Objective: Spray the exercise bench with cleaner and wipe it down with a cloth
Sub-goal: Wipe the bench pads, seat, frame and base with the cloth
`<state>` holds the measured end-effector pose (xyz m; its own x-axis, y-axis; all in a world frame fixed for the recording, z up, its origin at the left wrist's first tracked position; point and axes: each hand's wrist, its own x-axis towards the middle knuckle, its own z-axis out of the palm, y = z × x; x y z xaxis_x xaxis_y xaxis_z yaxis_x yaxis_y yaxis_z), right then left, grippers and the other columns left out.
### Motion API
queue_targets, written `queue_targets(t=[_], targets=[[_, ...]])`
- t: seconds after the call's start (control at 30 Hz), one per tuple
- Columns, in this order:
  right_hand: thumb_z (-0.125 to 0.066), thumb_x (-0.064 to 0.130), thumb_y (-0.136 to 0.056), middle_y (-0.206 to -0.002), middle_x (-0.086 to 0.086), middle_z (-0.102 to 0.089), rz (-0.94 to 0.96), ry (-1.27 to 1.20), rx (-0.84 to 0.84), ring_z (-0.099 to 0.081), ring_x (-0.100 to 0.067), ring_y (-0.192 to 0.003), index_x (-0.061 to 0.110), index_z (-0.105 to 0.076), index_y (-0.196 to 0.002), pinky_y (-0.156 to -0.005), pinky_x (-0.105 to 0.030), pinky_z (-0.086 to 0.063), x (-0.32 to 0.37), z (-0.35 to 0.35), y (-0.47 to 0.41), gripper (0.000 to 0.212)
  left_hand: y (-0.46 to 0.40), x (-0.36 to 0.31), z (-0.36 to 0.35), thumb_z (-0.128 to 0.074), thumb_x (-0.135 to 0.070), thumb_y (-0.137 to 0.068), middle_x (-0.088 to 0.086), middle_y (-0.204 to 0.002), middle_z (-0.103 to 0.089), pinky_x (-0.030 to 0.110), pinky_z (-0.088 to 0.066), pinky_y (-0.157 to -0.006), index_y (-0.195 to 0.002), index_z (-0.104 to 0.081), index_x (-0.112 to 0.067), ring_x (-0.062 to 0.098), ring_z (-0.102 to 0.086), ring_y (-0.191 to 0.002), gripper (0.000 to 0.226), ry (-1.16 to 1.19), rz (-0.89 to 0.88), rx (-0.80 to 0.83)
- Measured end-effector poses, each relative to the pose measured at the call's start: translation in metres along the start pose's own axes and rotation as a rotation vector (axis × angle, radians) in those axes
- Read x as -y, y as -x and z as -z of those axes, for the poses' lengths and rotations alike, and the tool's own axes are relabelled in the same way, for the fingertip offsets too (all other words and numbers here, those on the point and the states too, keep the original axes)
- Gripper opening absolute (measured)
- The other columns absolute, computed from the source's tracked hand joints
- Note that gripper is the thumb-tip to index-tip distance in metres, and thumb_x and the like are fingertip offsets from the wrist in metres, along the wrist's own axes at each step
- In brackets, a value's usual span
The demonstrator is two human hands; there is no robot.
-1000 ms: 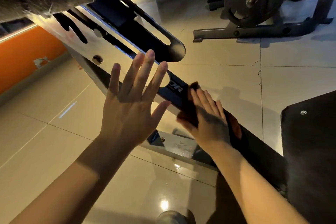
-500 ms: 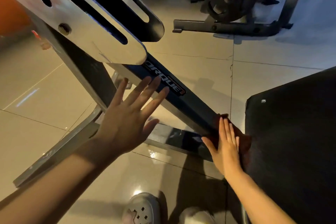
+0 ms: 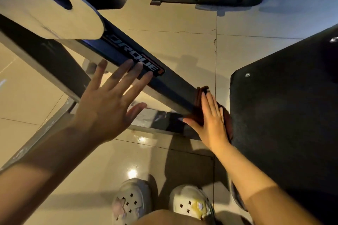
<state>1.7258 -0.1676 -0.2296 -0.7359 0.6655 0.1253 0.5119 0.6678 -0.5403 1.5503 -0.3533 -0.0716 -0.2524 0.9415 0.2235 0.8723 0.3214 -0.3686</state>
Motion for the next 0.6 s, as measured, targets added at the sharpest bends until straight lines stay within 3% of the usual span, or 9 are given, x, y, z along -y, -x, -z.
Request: queue_targets(t=[0.07,0.2,0.33,0.4,0.53,0.6], targets=[[-0.023,0.086,-0.079,-0.159,-0.017,-0.022,-0.132,0.043,0.041,-0.020,-0.031,-0.148,0.006,-0.020,-0.153,-0.115,-0.052,-0.031,-0.025,0.001,0.015,0.110,-0.001,-0.002,0.001,-0.023,-0.053,-0.096,0.012,-0.155,-0.028,0.051,0.000,-0.119,-0.151,-0.028,-0.018,0.033,-0.020,-0.145,0.066,0.010,0.017,0.007],[-0.025,0.079,-0.072,-0.161,-0.016,-0.016,-0.226,0.067,0.078,-0.015,-0.030,-0.149,0.005,-0.016,-0.154,-0.121,-0.045,-0.018,-0.024,0.003,0.023,0.111,0.000,-0.005,0.002,-0.019,-0.055,-0.095,0.011,-0.156,-0.025,0.053,-0.002,-0.118,-0.150,-0.029,-0.018,0.032,-0.018,-0.146,0.067,0.017,0.038,0.057],[-0.016,0.074,-0.085,-0.160,-0.016,-0.015,-0.280,0.014,-0.034,-0.015,-0.031,-0.149,0.003,-0.012,-0.152,-0.122,-0.045,-0.013,0.014,-0.008,0.042,0.098,0.000,-0.007,0.003,-0.017,-0.054,-0.096,0.011,-0.155,-0.029,0.052,0.004,-0.118,-0.149,-0.035,-0.017,0.031,-0.020,-0.145,0.067,-0.003,0.039,0.063],[-0.014,0.075,-0.090,-0.160,-0.017,-0.016,-0.233,-0.059,-0.118,-0.014,-0.032,-0.149,0.004,-0.014,-0.152,-0.121,-0.047,-0.011,0.045,-0.012,0.040,0.095,-0.003,-0.004,0.005,-0.021,-0.050,-0.097,0.011,-0.150,-0.037,0.056,0.005,-0.117,-0.145,-0.042,-0.016,0.031,-0.026,-0.143,0.062,0.001,0.028,0.015],[-0.041,0.044,-0.092,-0.163,-0.011,-0.009,0.007,-0.182,-0.131,-0.002,-0.025,-0.150,0.013,-0.011,-0.156,-0.119,-0.045,0.001,0.116,0.003,0.001,0.077,-0.006,0.003,0.009,-0.032,-0.041,-0.098,0.014,-0.144,-0.046,0.062,-0.004,-0.115,-0.141,-0.046,-0.011,0.031,-0.037,-0.137,0.054,0.080,-0.004,-0.128],[-0.048,0.031,-0.093,-0.163,-0.012,-0.011,0.205,-0.150,-0.126,-0.003,-0.026,-0.151,0.014,-0.011,-0.156,-0.120,-0.047,-0.001,0.134,0.016,-0.021,0.075,-0.003,0.006,0.008,-0.037,-0.039,-0.097,0.015,-0.148,-0.041,0.060,-0.009,-0.116,-0.142,-0.043,-0.011,0.032,-0.037,-0.138,0.054,0.101,-0.048,-0.172]])
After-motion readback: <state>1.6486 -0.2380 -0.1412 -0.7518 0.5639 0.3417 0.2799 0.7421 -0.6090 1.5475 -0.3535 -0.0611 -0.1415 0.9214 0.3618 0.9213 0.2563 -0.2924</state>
